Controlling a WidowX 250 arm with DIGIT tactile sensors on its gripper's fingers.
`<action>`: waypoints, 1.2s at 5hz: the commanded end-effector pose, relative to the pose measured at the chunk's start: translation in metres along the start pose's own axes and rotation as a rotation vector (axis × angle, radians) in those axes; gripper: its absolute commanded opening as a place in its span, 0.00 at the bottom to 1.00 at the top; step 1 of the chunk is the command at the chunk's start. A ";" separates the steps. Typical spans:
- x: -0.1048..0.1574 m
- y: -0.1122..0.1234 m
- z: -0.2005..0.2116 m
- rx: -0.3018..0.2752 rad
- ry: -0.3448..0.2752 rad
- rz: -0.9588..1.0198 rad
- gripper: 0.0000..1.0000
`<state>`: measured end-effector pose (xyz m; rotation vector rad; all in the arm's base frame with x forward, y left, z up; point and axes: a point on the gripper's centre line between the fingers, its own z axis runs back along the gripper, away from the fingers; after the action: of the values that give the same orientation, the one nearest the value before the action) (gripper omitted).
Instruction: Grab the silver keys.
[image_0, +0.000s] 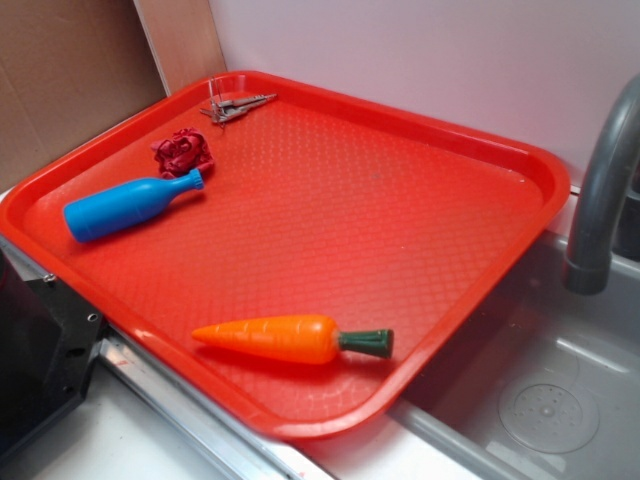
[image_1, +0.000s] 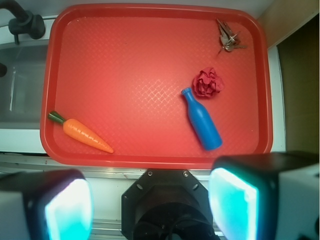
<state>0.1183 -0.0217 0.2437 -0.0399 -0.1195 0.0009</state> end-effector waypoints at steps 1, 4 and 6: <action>0.000 0.000 0.000 0.000 0.000 0.000 1.00; 0.050 0.031 -0.054 0.052 -0.197 0.449 1.00; 0.104 0.079 -0.121 0.200 -0.294 0.636 1.00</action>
<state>0.2356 0.0414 0.1216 0.1267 -0.3578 0.6368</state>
